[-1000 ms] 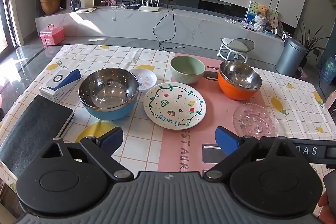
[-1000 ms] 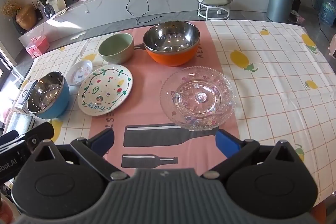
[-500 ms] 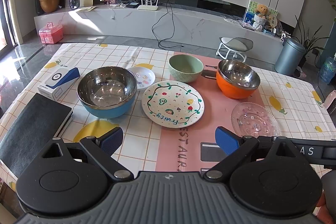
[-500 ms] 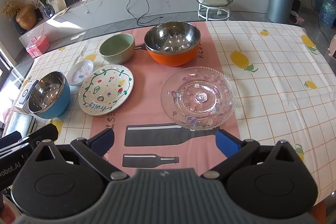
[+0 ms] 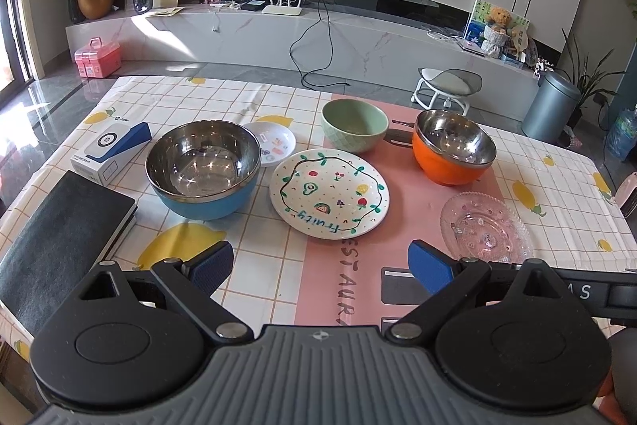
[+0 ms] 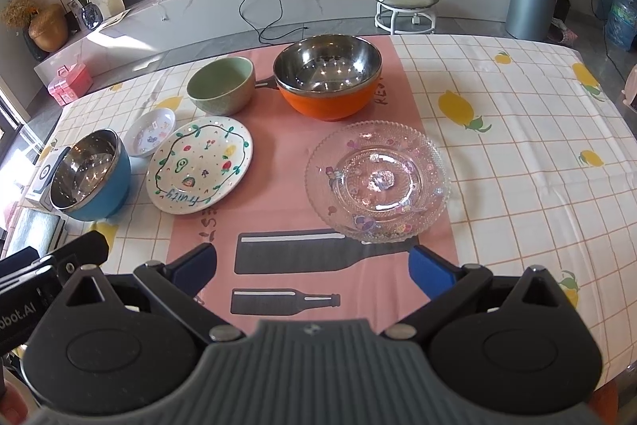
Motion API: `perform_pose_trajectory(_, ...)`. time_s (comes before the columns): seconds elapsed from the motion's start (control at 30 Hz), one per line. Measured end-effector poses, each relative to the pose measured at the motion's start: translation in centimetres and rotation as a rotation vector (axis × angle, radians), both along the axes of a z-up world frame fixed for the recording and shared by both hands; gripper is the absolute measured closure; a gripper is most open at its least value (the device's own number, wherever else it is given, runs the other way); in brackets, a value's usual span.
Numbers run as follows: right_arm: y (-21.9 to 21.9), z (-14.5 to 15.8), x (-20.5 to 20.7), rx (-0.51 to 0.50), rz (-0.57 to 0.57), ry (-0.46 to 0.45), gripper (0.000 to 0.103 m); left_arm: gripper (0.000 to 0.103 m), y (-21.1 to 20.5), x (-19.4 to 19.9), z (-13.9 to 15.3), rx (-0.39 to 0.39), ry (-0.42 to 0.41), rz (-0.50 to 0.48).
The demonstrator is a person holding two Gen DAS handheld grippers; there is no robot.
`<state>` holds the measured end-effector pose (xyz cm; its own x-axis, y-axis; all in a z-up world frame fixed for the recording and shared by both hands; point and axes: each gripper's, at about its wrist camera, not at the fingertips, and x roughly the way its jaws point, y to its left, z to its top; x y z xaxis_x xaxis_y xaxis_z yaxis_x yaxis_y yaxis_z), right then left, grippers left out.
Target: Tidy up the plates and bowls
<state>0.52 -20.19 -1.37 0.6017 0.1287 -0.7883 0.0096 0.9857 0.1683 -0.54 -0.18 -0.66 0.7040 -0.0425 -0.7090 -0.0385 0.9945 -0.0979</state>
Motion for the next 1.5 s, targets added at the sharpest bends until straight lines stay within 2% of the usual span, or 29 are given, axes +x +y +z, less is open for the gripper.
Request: perform_pose_trajectory(1.5, 0.53, -0.85, -0.15, -0.009, 0.008, 0.022, 0.003, 0.0, 0.41, -0.2, -0.56, -0.036, 0.022, 0.011)
